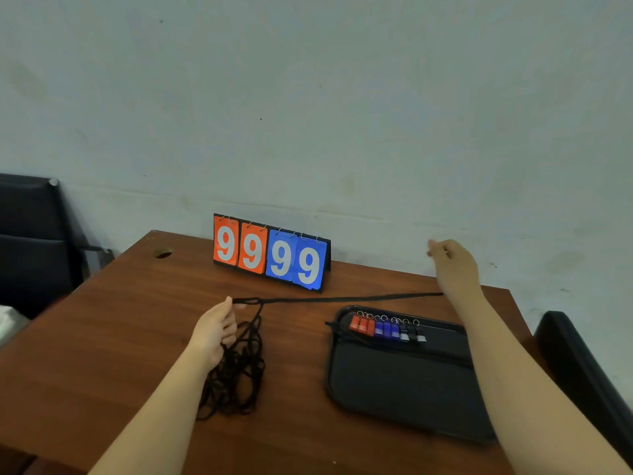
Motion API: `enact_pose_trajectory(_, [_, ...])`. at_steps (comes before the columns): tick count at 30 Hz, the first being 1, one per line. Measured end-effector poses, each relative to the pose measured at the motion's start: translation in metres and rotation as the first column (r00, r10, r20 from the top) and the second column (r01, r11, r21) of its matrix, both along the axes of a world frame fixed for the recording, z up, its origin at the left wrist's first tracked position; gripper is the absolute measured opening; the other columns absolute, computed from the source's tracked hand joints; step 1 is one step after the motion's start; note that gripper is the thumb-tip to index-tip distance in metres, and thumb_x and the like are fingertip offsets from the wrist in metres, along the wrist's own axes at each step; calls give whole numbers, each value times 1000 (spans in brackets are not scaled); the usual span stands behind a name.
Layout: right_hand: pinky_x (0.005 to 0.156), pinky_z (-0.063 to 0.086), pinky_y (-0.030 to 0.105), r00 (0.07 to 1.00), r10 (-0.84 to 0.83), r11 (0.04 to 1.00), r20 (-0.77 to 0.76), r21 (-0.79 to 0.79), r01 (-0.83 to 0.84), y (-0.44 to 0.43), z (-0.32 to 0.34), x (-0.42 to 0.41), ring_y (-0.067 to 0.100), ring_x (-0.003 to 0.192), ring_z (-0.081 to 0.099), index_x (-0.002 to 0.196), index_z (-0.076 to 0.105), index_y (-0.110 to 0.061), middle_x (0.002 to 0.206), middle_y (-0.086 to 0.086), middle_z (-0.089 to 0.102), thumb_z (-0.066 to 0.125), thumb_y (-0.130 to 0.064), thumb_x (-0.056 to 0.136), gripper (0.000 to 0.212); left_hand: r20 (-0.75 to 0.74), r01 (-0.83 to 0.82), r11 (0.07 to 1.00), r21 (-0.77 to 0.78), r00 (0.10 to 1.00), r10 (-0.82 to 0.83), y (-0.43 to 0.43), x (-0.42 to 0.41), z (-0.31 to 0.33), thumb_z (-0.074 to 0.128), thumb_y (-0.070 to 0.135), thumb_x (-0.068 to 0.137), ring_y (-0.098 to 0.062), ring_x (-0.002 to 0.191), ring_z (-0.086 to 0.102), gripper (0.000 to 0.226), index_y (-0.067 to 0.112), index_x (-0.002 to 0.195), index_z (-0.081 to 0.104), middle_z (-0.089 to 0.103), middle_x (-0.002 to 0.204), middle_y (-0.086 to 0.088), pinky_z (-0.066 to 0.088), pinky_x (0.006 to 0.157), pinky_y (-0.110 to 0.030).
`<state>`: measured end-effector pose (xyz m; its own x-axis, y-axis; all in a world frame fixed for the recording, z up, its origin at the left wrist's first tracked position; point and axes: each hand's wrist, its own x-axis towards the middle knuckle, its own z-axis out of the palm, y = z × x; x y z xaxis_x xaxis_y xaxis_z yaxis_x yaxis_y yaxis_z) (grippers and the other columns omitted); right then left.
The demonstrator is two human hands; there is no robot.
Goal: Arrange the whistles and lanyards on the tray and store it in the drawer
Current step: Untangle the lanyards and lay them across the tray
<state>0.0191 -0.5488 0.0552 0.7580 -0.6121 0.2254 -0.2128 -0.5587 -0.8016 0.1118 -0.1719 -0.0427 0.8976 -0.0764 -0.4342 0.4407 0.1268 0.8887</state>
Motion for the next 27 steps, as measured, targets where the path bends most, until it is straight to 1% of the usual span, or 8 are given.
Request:
enact_pose_trajectory(4, [81,43,27,736,406,883,-542,25,-468,13,-6,-10,5,90,60,96,68,-25,95,-13,66,56,-67,83,46,-1,-172,978,-114,985,173,-12,7,14,53,26,98,-8,54,43,23,10,109,65,49,61,5,37,49,-22])
enact_pose_trajectory(6, [88,42,27,492,483,798,-724,133,-588,15,-9,-15,-8,82,61,99,71,-28,89,-15,71,59,-62,85,39,-86,-237,952,-196,971,224,-15,11,21,52,31,98,-15,78,65,22,15,108,63,67,85,-3,53,71,-32])
enact_pose_trajectory(8, [81,42,21,412,560,750,-718,229,-621,15,-12,-20,-11,62,59,82,73,-26,71,-11,70,61,-44,91,24,-138,-195,969,-154,975,174,-14,12,22,46,35,100,-22,88,70,26,16,109,62,72,99,-9,55,78,-38])
enact_pose_trajectory(12, [43,34,11,758,550,820,-351,402,-408,3,-24,-23,6,39,37,90,71,-6,54,-3,48,54,-27,98,28,-144,-71,997,41,987,77,-2,13,8,52,30,97,-19,81,62,22,13,103,66,68,98,-5,46,64,-30])
enact_pose_trajectory(15, [40,29,18,917,359,843,-174,483,-238,-7,-36,-18,9,40,30,88,71,-7,52,-2,45,53,-30,99,31,-179,-230,971,-64,960,216,5,13,-5,56,22,93,-16,79,59,15,13,104,60,61,85,0,45,74,-33])
enact_pose_trajectory(19, [43,34,18,989,117,882,-88,467,-63,-12,-46,-9,2,33,37,79,70,-9,45,-7,44,53,-27,100,33,-272,-448,888,-103,871,408,12,13,-18,50,25,99,-16,72,54,23,10,116,56,54,85,-3,47,83,-36])
enact_pose_trajectory(24, [36,33,6,999,41,858,-21,513,-25,-16,-48,-7,1,32,39,80,69,-5,43,-7,46,53,-24,100,32,-228,-453,855,253,831,508,26,19,-42,42,19,102,-18,62,47,36,7,136,51,61,96,-12,47,69,-35])
enact_pose_trajectory(27, [38,32,16,992,122,876,-21,473,-98,-9,-43,-6,7,35,33,86,71,-2,47,-4,48,52,-26,100,33,-129,-355,776,521,866,483,35,22,-57,36,20,102,-34,96,60,41,6,140,42,54,130,-21,49,83,-43])
